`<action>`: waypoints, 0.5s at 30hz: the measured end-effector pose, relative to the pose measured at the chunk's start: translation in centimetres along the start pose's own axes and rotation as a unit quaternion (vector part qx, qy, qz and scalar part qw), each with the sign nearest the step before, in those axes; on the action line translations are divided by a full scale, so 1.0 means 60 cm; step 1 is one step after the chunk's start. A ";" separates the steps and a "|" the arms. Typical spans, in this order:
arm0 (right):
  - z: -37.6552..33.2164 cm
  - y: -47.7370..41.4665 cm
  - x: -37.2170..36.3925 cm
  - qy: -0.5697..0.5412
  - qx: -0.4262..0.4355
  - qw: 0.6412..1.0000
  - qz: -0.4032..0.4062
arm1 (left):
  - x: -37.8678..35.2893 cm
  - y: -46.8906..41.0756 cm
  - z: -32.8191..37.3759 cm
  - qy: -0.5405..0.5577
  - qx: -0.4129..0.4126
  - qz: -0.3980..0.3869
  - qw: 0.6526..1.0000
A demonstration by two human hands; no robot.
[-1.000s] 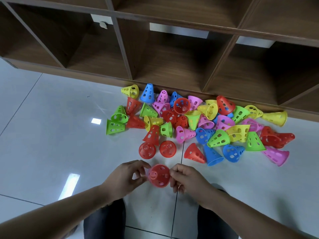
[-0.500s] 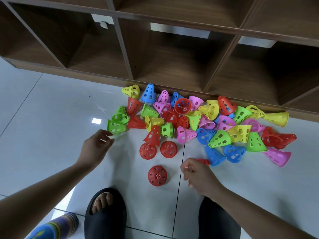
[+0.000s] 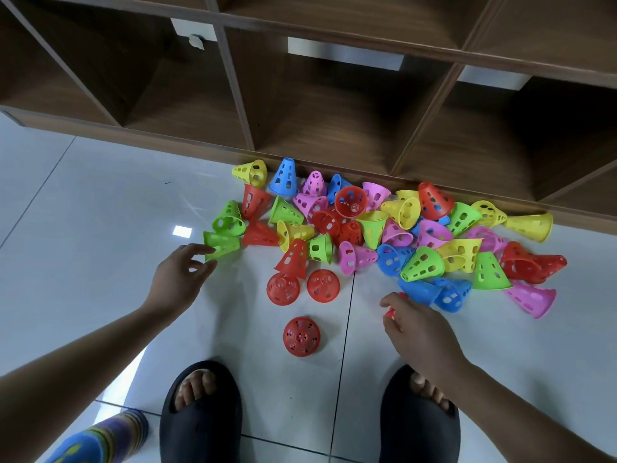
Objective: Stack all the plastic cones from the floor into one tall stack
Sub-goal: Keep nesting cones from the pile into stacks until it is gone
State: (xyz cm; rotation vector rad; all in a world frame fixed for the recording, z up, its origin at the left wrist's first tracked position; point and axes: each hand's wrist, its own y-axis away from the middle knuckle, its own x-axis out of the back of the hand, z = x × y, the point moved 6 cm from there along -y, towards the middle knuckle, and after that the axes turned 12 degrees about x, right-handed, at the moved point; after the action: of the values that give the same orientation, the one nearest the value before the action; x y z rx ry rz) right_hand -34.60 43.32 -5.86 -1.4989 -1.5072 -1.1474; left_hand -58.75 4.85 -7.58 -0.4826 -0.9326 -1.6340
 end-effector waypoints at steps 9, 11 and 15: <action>0.024 0.004 0.024 0.091 -0.021 0.995 0.039 | -0.001 0.066 0.036 0.060 0.032 -0.005 0.998; 0.024 0.004 0.032 0.076 -0.028 0.995 0.056 | -0.006 0.084 0.054 0.105 0.038 -0.032 0.993; 0.018 0.003 0.046 -0.013 -0.037 0.994 0.099 | -0.015 0.114 0.097 0.217 0.032 -0.115 0.969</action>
State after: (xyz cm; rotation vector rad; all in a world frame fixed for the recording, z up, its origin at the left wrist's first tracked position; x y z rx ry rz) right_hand -34.50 45.30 -3.68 -1.6772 -1.3110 -1.0791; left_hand -53.00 9.64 -2.55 0.0367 -0.7250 -1.8152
